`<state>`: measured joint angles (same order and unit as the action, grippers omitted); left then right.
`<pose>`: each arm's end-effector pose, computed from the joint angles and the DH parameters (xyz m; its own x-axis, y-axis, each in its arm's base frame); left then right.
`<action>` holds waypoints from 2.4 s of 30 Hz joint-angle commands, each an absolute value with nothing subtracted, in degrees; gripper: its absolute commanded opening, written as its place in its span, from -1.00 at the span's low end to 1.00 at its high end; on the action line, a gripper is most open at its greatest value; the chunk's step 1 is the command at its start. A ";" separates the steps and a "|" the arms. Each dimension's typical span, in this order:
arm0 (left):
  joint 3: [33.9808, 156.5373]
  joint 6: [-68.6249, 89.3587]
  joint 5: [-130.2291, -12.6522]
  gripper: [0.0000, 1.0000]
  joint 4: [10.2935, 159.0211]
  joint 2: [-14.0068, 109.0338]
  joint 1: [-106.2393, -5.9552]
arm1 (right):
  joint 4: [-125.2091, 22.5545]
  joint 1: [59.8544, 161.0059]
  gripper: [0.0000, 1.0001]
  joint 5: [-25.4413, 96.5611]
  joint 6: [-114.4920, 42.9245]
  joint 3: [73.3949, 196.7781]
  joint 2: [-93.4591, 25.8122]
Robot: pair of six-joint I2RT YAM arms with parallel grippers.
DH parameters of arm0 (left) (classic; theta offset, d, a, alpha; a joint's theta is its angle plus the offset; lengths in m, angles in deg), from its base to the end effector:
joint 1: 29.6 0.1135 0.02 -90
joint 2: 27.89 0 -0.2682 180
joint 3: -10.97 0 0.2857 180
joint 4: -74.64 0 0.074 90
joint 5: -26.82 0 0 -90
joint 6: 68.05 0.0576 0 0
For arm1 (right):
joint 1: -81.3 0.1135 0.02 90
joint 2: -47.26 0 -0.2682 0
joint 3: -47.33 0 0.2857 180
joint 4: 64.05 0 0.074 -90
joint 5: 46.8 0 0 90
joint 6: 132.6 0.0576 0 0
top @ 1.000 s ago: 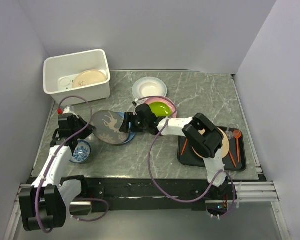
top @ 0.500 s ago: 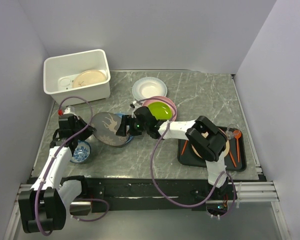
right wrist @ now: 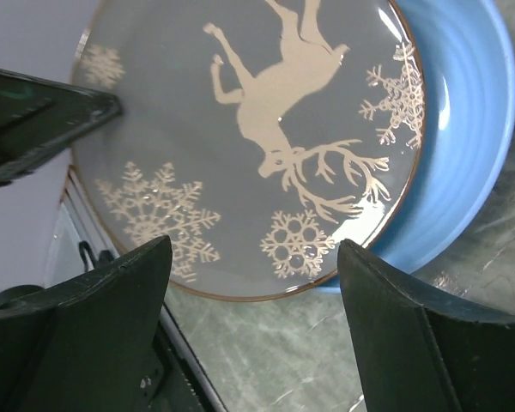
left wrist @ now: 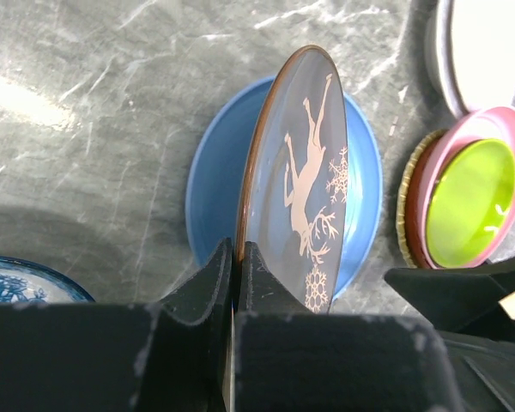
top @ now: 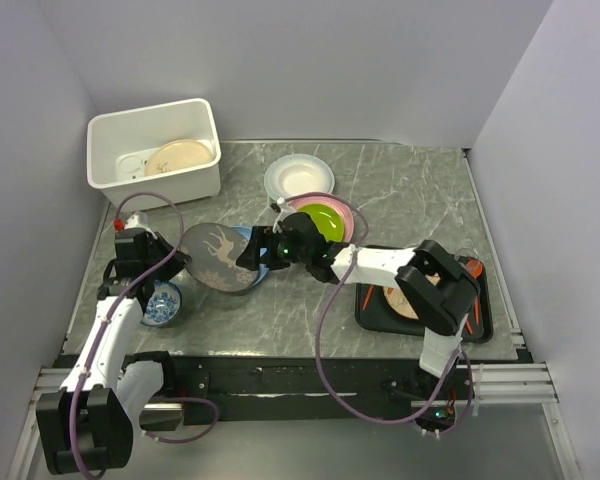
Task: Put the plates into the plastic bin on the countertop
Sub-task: Pick up the plate at the center of the board, then place the plate in the plastic bin.
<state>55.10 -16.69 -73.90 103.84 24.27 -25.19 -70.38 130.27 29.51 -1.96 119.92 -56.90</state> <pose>0.2425 0.0080 0.2064 -0.5162 -0.6552 -0.5516 -0.3203 0.7450 -0.5851 0.2829 0.3458 0.1686 -0.7813 0.0661 -0.6206 -0.4805 0.5709 0.6657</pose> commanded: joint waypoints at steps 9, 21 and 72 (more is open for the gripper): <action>61.67 -20.50 -79.87 -0.99 94.41 17.81 -25.38 | -72.32 130.17 0.71 35.64 -2.61 112.37 -42.14; 61.50 -23.05 -87.34 -0.99 88.17 22.02 -25.29 | -68.98 130.17 0.74 43.11 -1.29 102.44 -27.63; 87.51 -28.68 -81.82 -0.99 82.72 42.50 -23.45 | -63.00 126.40 0.79 36.97 -7.79 113.06 -34.21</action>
